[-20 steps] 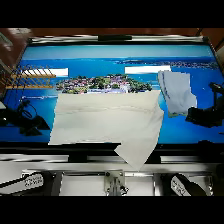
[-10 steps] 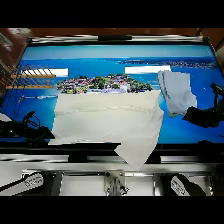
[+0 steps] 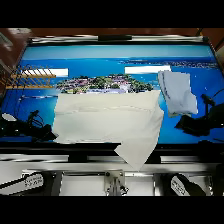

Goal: Fold the shirts.

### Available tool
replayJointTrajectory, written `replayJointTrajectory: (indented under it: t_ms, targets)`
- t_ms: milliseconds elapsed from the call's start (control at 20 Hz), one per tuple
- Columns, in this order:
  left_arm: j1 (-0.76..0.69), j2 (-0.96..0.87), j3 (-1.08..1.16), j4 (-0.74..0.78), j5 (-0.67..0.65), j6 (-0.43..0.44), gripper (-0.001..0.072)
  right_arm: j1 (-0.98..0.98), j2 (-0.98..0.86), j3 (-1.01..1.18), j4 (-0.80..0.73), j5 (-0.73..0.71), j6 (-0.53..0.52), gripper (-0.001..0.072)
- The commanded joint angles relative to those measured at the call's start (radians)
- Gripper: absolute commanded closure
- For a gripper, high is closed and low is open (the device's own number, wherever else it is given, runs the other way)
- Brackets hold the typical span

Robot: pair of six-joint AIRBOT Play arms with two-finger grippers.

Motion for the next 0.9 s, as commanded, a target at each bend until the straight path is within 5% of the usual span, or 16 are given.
replayJointTrajectory:
  t_ms: [0, 550, 750, 850]
  targets:
    - [-0.006, -0.003, 0.002, -0.037, -0.019, 0.005, 0.0674, 0.000, 0.000, -0.181, 0.126, 0.029, -0.023, 0.0166]
    - [-0.006, -0.003, 0.002, -0.038, 0.010, 0.004, 0.0676, 0.004, 0.000, -0.423, 0.284, 0.251, -0.038, 0.0176]
    - [-0.006, -0.003, 0.002, -0.038, 0.016, 0.004, 0.0675, 0.176, -0.005, -0.423, 0.261, 0.330, 0.014, 0.0177]
    - [-0.006, -0.003, 0.002, -0.038, 0.017, 0.005, 0.0675, 0.256, -0.031, -0.423, 0.255, 0.346, 0.056, 0.0238]
